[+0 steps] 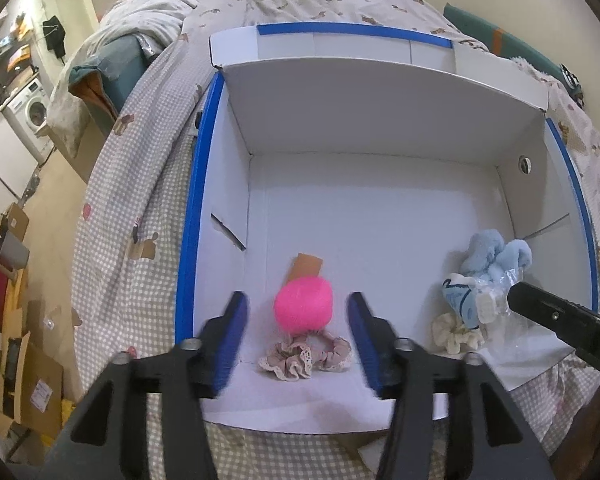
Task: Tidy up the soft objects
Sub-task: 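Open the left tool to drop the pink duck into the box, then withdraw both open tools from the box toward the white bag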
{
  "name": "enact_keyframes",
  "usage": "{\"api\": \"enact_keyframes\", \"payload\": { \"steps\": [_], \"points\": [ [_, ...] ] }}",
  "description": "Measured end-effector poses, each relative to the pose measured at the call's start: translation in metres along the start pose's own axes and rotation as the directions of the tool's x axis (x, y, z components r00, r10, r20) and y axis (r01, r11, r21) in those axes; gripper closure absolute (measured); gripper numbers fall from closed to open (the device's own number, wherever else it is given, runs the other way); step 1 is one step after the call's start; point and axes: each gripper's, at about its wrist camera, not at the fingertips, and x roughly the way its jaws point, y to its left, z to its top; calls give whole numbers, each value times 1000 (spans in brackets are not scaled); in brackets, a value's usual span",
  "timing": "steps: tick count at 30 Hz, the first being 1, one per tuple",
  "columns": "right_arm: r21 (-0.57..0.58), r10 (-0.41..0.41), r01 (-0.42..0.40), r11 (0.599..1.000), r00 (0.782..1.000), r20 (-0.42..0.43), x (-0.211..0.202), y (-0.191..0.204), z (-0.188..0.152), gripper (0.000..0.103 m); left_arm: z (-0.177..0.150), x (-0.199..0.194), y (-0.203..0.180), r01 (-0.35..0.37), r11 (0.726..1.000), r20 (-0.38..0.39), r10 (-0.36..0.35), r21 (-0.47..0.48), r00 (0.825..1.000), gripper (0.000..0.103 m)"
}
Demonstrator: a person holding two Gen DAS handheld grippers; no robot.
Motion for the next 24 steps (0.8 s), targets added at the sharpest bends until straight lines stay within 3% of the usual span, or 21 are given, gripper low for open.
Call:
{"api": "enact_keyframes", "payload": {
  "steps": [2, 3, 4, 6, 24],
  "points": [
    [7, -4, 4, 1000, 1000, 4, -1, -1, 0, 73, 0, -1, 2, -3, 1000, 5, 3, -12, 1000, 46],
    [12, -8, 8, 1000, 1000, 7, -1, -2, 0, 58, 1, -1, 3, 1, 1000, 3, 0, -16, 1000, 45],
    [23, -7, 7, 1000, 1000, 12, -2, -3, 0, 35, 1, 0, 4, 3, 1000, -1, -3, -23, 1000, 44],
    [53, -5, 3, 999, 999, 38, -6, -7, 1, 25, 1, 1, 6, 0, 999, -6, -1, -33, 1000, 42],
    [61, -6, 2, 998, 998, 55, -14, -9, 3, 25, 7, -19, 14, -1, 1000, 15, 2, -29, 1000, 42]
  ]
}}
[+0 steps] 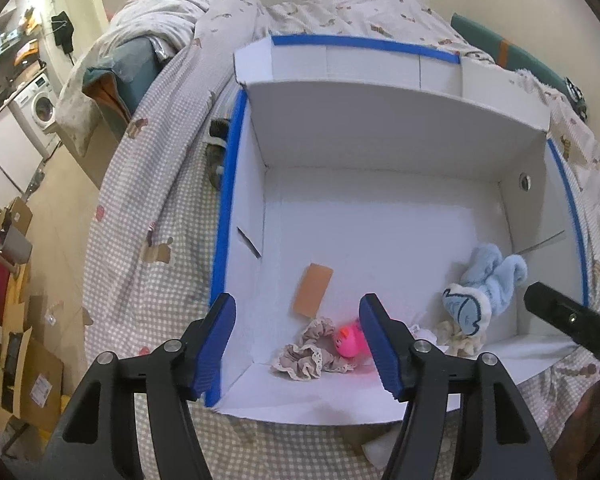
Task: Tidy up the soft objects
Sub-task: 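Withdraw both open tools from the box toward the white bag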
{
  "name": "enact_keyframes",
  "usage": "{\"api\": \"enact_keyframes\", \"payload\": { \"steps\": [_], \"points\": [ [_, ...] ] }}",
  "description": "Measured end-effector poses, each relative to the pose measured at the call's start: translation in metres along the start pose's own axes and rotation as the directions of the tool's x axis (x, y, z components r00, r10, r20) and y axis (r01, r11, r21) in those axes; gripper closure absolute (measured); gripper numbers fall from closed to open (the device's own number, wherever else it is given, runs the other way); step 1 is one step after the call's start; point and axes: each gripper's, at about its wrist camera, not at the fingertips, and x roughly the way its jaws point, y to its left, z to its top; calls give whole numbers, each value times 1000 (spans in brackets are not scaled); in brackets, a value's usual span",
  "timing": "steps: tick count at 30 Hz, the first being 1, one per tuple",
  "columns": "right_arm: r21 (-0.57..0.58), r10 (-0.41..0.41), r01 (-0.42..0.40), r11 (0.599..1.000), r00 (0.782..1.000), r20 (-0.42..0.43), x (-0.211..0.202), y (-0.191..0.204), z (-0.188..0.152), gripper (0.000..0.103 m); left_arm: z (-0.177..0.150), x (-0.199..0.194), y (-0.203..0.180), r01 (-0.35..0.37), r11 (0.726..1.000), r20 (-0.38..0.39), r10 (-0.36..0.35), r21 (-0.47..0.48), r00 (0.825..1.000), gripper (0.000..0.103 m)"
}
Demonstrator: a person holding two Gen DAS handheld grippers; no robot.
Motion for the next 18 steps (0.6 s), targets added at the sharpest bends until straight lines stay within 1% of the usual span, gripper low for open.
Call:
{"api": "enact_keyframes", "payload": {
  "steps": [3, 5, 7, 9, 13, 18],
  "points": [
    [-9, 8, -8, 1000, 1000, 3, -4, 3, -2, 25, 3, -8, 3, -1, 1000, 13, 1, 3, 1000, 42],
    [-25, 5, -5, 1000, 1000, 8, -8, 6, -4, 25, 4, -14, 5, -22, 1000, 20, 22, 7, 1000, 42],
    [-40, 9, -8, 999, 1000, 10, -12, 8, -6, 25, 3, -20, 9, -16, 1000, 25, 16, -6, 1000, 42],
    [-59, 10, -10, 998, 1000, 12, -16, 11, -9, 25, 0, -25, 12, -15, 1000, 24, 15, -13, 1000, 42],
    [-118, 8, -6, 993, 1000, 14, -24, 19, -15, 25, -13, -35, 14, -38, 999, 33, 38, 2, 999, 42],
    [-160, 10, -11, 987, 1000, -11, -24, 26, -28, 25, -30, -42, 24, -8, 1000, 15, 8, -22, 1000, 42]
  ]
}}
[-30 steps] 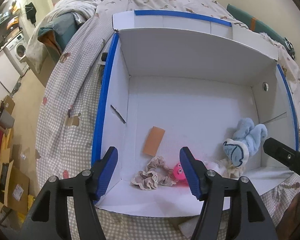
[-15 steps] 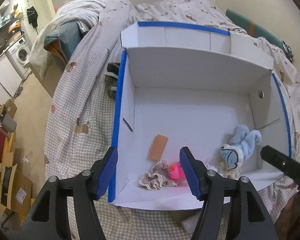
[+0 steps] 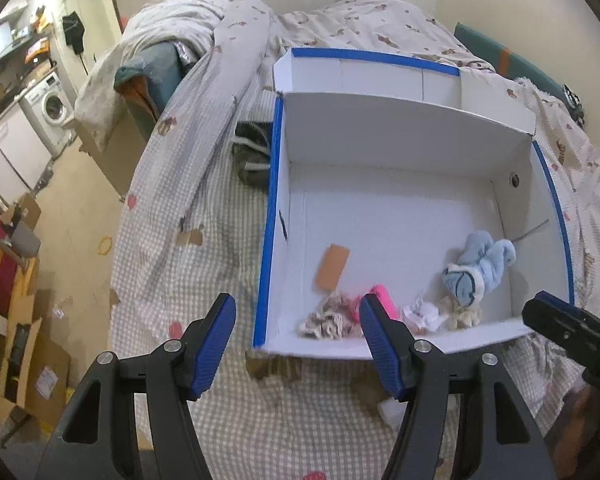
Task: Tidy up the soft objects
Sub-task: 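Withdraw both open tools from the box toward the white bag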
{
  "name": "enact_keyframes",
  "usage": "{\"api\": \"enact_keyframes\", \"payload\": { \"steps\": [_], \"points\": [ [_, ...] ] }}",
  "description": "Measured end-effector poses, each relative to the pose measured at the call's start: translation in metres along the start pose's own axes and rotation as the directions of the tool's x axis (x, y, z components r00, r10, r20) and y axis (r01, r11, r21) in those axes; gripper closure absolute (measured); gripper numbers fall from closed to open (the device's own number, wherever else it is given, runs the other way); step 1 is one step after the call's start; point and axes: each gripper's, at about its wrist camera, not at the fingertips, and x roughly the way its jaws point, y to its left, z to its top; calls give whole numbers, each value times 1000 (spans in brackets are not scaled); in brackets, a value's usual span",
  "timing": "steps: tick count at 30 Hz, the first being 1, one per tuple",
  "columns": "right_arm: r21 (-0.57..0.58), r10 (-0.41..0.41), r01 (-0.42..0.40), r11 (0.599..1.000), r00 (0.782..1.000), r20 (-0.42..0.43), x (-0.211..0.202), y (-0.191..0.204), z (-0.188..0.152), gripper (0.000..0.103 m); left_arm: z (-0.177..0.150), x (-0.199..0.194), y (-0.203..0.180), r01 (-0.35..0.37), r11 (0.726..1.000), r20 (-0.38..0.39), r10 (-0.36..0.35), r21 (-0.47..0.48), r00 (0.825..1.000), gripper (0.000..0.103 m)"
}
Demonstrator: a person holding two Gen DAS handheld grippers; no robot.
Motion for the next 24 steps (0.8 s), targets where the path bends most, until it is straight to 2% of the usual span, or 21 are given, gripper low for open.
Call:
{"api": "enact_keyframes", "payload": {
  "steps": [7, 11, 19, 24],
  "points": [
    [-50, 5, -5, 999, 1000, -12, -5, 8, -18, 25, -20, 1, 15, 3, 999, -29, -4, -33, 1000, 42],
    [-43, 34, -35, 998, 999, -25, -8, 10, -27, 25, -28, 5, 22, -8, 999, -51, 6, -52, 999, 37],
    [-21, 2, -4, 1000, 994, -110, 11, 3, -38, 25, -44, 8, 21, 0, 999, -76, -3, -34, 997, 36],
    [-18, -42, 40, 999, 978, -203, 39, 0, -45, 25, -48, 16, 28, -7, 997, -111, -1, -75, 994, 36]
  ]
}}
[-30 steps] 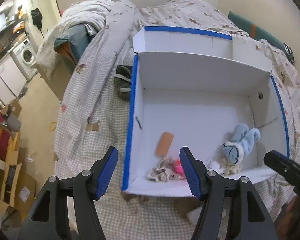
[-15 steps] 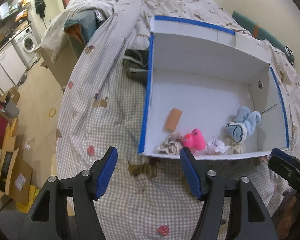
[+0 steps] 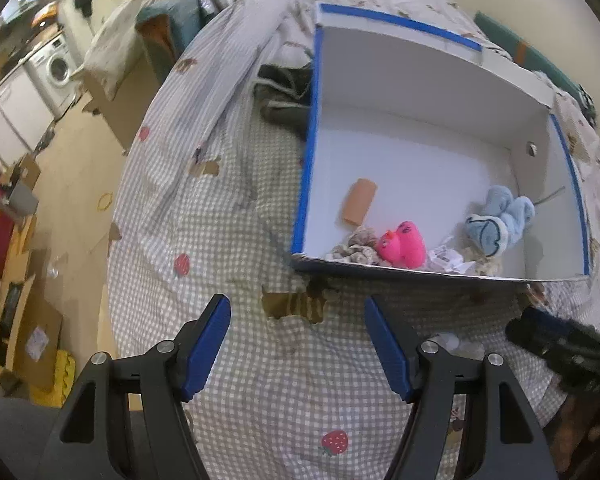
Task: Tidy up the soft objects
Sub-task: 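Withdraw both open tools from the box toward the white bag, then grasp the white plastic bag on the bed with the right tool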
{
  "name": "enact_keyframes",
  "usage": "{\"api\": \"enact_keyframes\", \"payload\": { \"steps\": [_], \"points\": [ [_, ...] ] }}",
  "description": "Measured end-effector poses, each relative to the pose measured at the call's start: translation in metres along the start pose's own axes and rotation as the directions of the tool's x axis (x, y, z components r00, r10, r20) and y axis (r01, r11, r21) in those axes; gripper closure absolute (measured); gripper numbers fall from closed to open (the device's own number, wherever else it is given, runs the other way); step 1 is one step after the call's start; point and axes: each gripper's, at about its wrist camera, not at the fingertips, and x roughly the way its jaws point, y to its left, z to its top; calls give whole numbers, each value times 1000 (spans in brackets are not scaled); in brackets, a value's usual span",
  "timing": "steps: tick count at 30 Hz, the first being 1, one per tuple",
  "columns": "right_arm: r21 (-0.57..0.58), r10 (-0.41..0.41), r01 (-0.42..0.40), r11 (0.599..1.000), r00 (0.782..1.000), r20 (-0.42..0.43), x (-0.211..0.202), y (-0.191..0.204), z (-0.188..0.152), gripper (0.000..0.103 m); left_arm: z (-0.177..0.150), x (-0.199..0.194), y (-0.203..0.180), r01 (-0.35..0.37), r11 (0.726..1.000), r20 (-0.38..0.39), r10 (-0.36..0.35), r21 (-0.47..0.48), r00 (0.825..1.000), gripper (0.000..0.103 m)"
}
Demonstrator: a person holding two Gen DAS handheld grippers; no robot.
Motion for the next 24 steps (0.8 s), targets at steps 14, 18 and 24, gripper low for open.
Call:
{"api": "enact_keyframes", "payload": {
  "steps": [14, 18, 24],
  "points": [
    [-132, -31, 6, 991, 981, -191, 73, 34, -9, 36, 2, 40, -6, 17, 999, -141, -21, -34, 990, 36],
    [-155, -64, 32, 987, 976, -207, 80, 37, -12, 65, 1, 51, -8, 22, 999, -162, -29, -47, 986, 36],
    [-159, -29, 7, 987, 990, -140, 56, 33, -10, 76, -2, 67, -18, 74, 996, -208, -85, -58, 974, 36]
  ]
}}
